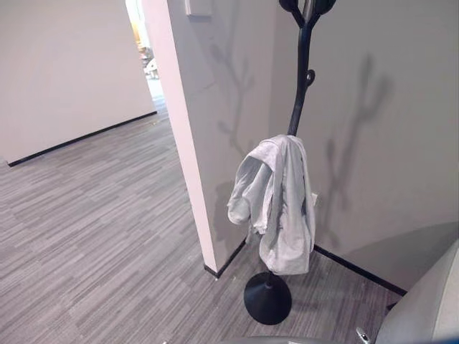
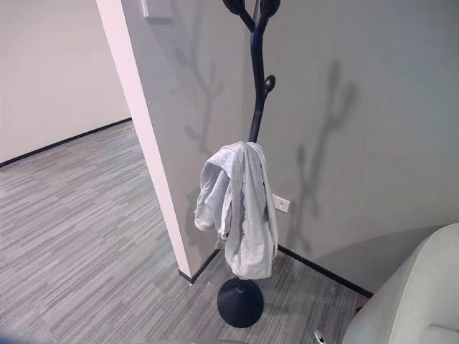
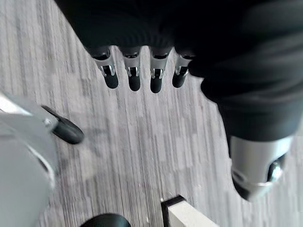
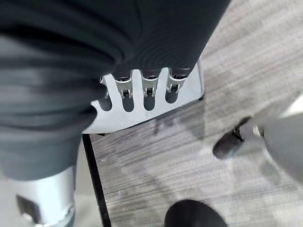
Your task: Hang the clothes on the sofa on the clothes rack.
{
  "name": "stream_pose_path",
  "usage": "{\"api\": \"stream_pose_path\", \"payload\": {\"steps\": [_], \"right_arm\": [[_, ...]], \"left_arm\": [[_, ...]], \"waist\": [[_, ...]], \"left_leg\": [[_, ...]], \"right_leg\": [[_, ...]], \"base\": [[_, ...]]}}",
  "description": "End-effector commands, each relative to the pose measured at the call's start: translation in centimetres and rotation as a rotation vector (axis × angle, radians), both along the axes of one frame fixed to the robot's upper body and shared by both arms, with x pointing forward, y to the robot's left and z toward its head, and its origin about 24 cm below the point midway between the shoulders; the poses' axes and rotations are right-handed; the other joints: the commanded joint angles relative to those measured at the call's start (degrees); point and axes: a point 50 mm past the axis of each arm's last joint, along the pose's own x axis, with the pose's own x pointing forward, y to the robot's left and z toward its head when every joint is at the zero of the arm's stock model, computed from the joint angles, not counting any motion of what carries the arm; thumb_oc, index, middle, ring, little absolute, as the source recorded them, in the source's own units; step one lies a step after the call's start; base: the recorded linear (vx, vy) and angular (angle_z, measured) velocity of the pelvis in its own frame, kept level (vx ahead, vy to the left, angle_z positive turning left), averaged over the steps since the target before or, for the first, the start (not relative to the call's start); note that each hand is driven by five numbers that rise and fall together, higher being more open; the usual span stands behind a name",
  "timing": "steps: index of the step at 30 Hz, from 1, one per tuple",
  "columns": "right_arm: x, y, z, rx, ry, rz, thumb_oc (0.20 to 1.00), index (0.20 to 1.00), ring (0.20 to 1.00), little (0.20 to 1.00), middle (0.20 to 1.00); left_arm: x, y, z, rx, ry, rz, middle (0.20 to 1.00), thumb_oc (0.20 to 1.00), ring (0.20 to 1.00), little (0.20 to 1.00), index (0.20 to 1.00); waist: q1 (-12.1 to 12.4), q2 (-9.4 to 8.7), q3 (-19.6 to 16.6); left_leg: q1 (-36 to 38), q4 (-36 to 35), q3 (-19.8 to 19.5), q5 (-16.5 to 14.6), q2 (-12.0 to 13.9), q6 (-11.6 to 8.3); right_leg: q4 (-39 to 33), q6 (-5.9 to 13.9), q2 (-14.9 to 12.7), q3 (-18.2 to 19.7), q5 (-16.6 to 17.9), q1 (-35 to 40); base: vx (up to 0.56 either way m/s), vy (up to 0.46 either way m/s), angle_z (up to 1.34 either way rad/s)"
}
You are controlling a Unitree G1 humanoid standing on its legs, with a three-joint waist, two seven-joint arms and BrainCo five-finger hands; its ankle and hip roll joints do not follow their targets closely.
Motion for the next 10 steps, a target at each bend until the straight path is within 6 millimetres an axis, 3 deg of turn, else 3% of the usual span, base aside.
{"api": "stream_pose_path", "payload": {"steps": [1,2,6,10], "right_arm": [[0.7,0.9,-0.2,0.037,-0.042,-0.098,1.0,1.0,1.0,1.0,1.0],[-0.2,1.6,-0.5,0.094,-0.004,-0.151,1.0,1.0,1.0,1.0,1.0],[-1.4,1.6,-0.4,0.145,0.049,-0.214,1.0,1.0,1.0,1.0,1.0],[-1.4,1.5,-0.4,0.145,0.048,-0.214,1.0,1.0,1.0,1.0,1.0]], "left_arm": [[0.4,-0.9,-0.2,-0.024,-0.014,0.012,1.0,1.0,1.0,1.0,1.0],[0.7,-1.2,-0.2,-0.034,-0.013,-0.023,1.0,1.0,1.0,1.0,1.0],[1.9,-1.7,-0.2,-0.052,-0.04,-0.104,1.0,1.0,1.0,1.0,1.0],[1.9,-1.7,-0.3,-0.053,-0.041,-0.105,1.0,1.0,1.0,1.0,1.0]], "waist": [[-0.17,1.53,-1.66],[-0.15,1.53,-1.88],[0.08,2.0,-1.78],[0.09,2.05,-1.71]], "left_leg": [[-5.38,0.4,-4.85,3.13,3.99,-3.44],[-5.2,0.4,-4.81,3.07,4.07,-3.5],[-5.22,0.4,-4.89,3.6,4.1,-3.46],[-5.18,0.4,-4.9,3.6,4.11,-3.46]], "right_leg": [[1.34,-1.63,-3.69,0.64,0.25,4.85],[1.5,-1.67,-3.68,0.58,0.08,5.09],[1.74,-1.74,-3.72,0.51,0.22,4.99],[1.74,-1.75,-3.71,0.5,0.22,5.03]], "base": [[0.0,0.0,0.0],[0.03,0.01,-0.06],[-0.01,0.007,0.01],[0.0,0.0,0.0]]}}
